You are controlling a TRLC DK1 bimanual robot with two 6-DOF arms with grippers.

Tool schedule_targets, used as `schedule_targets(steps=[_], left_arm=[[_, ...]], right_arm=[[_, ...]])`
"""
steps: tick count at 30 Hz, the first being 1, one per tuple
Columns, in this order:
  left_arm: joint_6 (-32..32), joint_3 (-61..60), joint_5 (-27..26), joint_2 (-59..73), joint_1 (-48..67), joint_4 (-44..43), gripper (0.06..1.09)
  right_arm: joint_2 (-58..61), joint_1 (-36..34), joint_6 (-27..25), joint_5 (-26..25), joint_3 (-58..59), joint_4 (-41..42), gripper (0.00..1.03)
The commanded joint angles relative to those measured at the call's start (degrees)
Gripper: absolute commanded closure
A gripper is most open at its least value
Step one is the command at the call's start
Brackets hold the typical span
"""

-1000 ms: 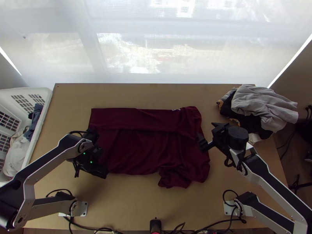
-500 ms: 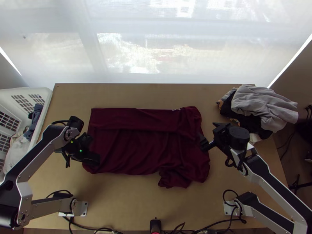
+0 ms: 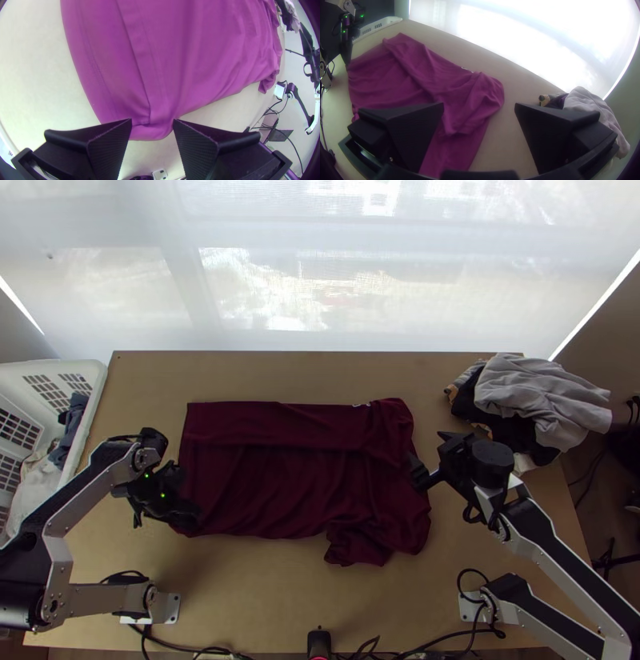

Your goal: Fold the t-shirt

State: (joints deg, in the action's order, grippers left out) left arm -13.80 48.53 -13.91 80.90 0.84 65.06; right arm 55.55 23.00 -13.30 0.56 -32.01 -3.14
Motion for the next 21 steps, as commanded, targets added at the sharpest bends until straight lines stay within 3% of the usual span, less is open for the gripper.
schedule_targets(steps=[1, 3, 21], left_arm=[[-0.3, -2.4, 2.0, 1.6, -0.4, -0.5, 0.48], [-0.7, -2.3, 2.7, 1.8, -1.2, -0.5, 0.54], [-2.1, 0.0, 6.2, 2.9, -3.6, 1.5, 0.55]], right_arm=[[-0.3, -0.2, 0.0, 0.0, 0.2, -0.3, 0.05], [-0.4, -0.2, 0.0, 0.0, 0.4, -0.4, 0.05], [-2.0, 0.3, 0.0, 0.0, -2.2, -3.5, 0.05]])
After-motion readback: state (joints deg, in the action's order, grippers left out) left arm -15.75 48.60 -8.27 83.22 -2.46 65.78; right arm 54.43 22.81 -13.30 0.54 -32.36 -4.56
